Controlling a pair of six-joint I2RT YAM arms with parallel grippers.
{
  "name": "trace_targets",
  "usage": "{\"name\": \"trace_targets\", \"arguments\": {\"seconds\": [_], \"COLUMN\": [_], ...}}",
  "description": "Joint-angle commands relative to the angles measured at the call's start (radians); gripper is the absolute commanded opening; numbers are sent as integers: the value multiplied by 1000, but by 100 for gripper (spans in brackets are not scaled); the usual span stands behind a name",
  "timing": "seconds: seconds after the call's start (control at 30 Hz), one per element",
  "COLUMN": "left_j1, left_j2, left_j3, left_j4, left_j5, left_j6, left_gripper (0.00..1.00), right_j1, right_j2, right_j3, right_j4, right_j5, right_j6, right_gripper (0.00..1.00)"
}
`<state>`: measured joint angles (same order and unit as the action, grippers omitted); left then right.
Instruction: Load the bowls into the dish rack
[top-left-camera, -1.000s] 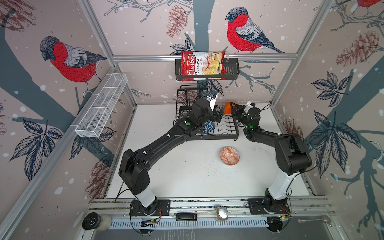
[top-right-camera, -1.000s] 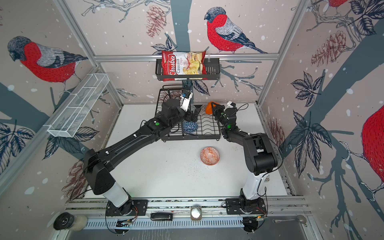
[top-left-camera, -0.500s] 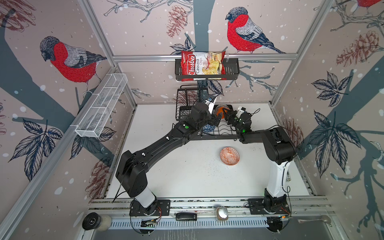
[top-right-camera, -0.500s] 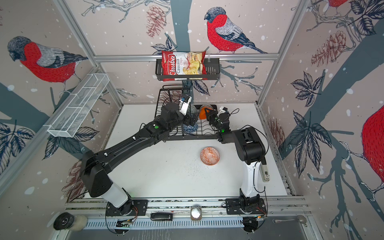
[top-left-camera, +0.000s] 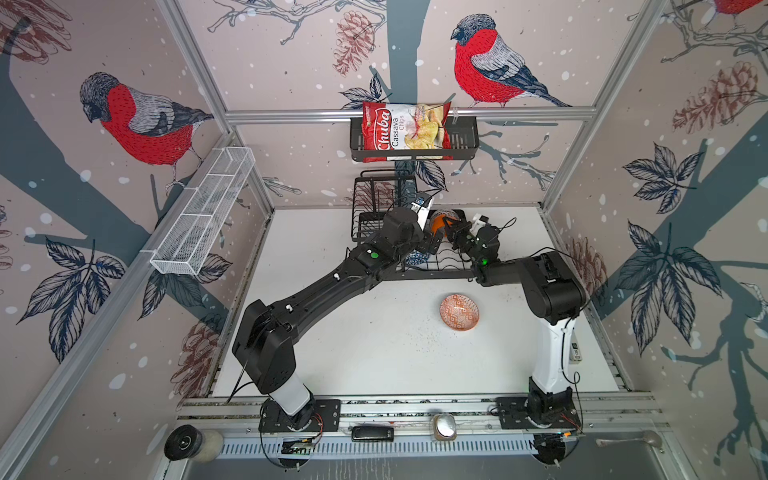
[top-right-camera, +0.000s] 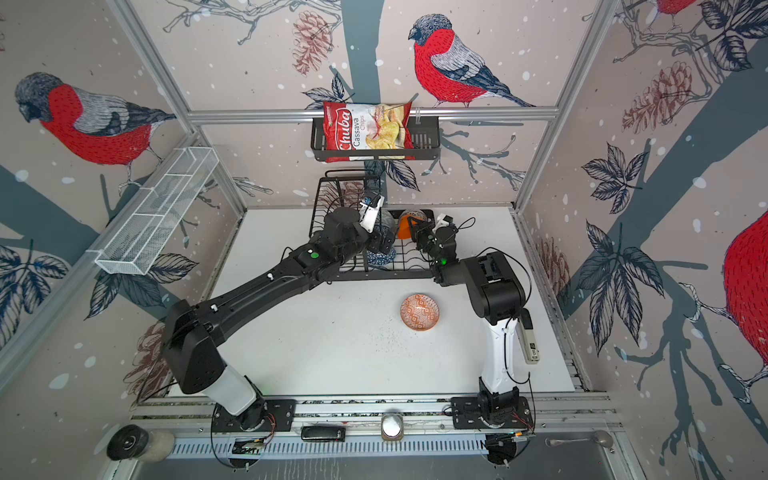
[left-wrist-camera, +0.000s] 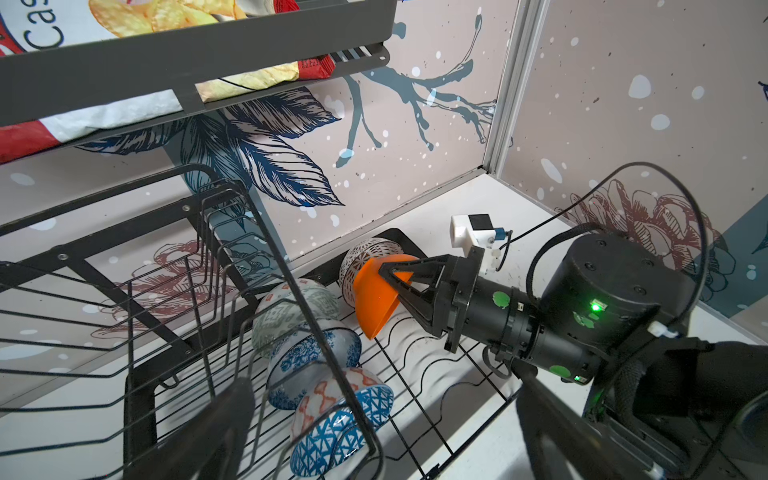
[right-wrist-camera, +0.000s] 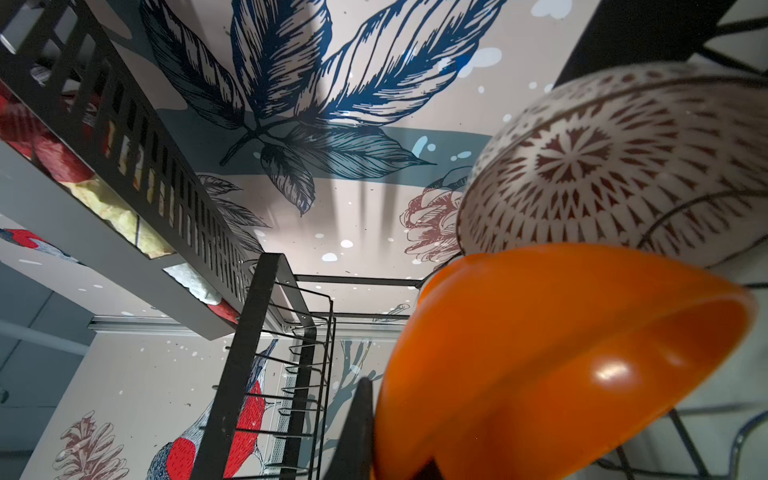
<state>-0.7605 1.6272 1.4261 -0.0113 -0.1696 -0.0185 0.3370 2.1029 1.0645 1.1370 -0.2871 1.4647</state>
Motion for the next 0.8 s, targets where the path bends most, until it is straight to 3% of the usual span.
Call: {"name": "trace_targets", "arguments": {"seconds": [0.0, 0.77], "left_j1": [5, 21], "left_j2": [-7, 4], "left_j3": [-1, 4], "left_j4": [28, 19], "left_j5": [-11, 13], "left_j6": [8, -15], "left_gripper": [98, 98], "right_j1": [10, 3], "right_j2": [4, 57], "right_j3": [1, -24], "right_j4": [52, 88], "right_j5": [22, 61], "right_j6": [-9, 25], "right_gripper": [0, 0]}}
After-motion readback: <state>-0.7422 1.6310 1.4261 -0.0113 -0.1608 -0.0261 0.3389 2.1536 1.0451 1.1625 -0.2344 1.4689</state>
